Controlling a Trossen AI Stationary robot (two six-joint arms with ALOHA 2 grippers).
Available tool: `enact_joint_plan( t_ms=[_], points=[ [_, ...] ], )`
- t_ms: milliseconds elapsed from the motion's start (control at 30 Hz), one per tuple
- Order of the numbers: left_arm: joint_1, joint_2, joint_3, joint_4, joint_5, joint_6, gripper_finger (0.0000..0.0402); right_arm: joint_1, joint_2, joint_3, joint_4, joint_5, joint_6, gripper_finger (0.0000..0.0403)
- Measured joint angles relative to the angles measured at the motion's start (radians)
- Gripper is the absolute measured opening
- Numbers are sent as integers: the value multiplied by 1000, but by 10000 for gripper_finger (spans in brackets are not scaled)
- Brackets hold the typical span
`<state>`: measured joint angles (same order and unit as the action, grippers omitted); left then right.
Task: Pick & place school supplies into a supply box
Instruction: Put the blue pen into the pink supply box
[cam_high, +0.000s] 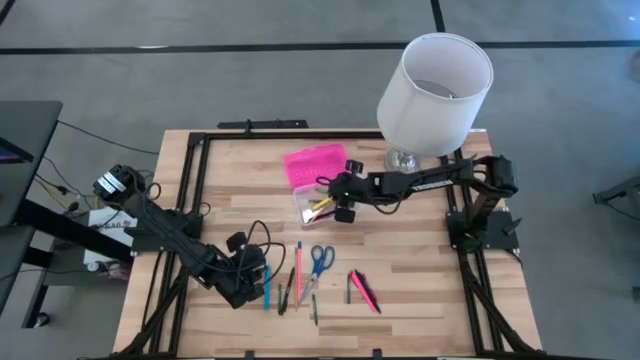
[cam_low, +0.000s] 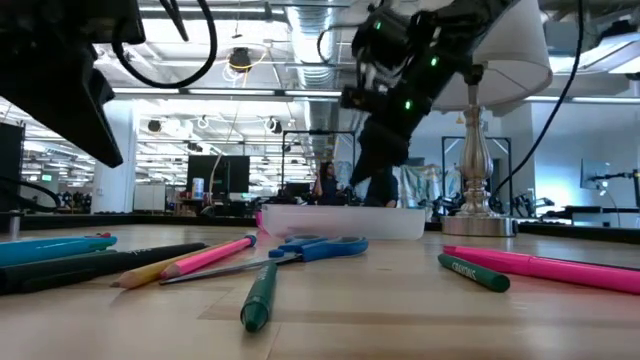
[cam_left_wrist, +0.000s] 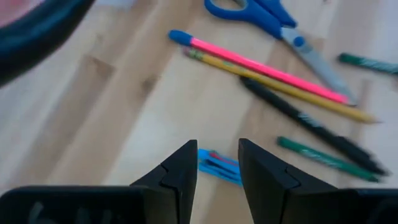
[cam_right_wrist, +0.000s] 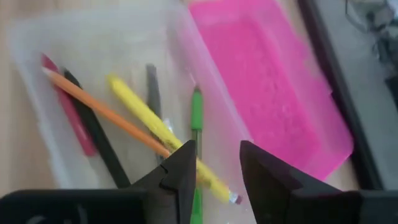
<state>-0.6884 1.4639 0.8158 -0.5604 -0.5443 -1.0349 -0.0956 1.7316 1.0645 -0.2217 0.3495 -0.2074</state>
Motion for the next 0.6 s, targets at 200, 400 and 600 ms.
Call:
enact_joint_plan(
  t_ms=[200, 400, 600],
  points=[
    [-11, 15, 0, 111, 15, -64, 111, 57, -89, -8, 4, 1, -25, 118],
    [-21, 48, 2, 197, 42, -117, 111, 119, -200, -95, 84, -6, -79, 118],
    [-25, 79, 2, 153, 98, -290, 111, 170, -337, -246, 230, -8, -88, 118]
  ],
)
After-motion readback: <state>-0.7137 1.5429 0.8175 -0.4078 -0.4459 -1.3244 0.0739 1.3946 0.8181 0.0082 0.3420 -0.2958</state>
